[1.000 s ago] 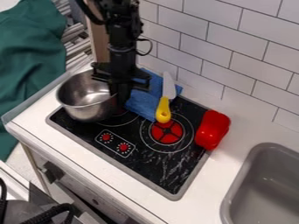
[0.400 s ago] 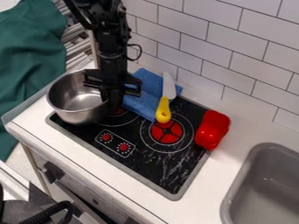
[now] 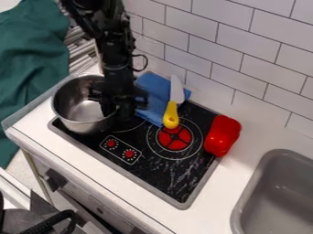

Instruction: Move the silver pot to the left side of the stove

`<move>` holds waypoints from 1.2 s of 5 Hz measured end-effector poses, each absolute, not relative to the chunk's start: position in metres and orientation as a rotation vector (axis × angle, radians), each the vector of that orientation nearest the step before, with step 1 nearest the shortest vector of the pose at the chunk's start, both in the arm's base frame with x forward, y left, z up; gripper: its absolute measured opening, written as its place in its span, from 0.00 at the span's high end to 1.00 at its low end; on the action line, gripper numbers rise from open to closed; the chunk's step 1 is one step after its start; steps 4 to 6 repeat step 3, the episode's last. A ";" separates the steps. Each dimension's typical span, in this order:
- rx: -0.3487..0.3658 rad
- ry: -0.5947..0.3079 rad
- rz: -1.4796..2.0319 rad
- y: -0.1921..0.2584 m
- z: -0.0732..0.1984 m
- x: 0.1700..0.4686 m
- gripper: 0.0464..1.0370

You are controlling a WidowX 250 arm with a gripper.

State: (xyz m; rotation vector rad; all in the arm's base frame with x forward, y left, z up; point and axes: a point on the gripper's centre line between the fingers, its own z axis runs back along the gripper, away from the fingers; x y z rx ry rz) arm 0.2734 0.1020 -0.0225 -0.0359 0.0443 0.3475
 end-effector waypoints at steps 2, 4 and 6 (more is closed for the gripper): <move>0.048 -0.160 0.335 0.082 0.051 0.276 0.02; 0.063 -0.188 0.283 0.067 0.067 0.275 0.03; 0.063 -0.188 0.283 0.067 0.067 0.275 0.03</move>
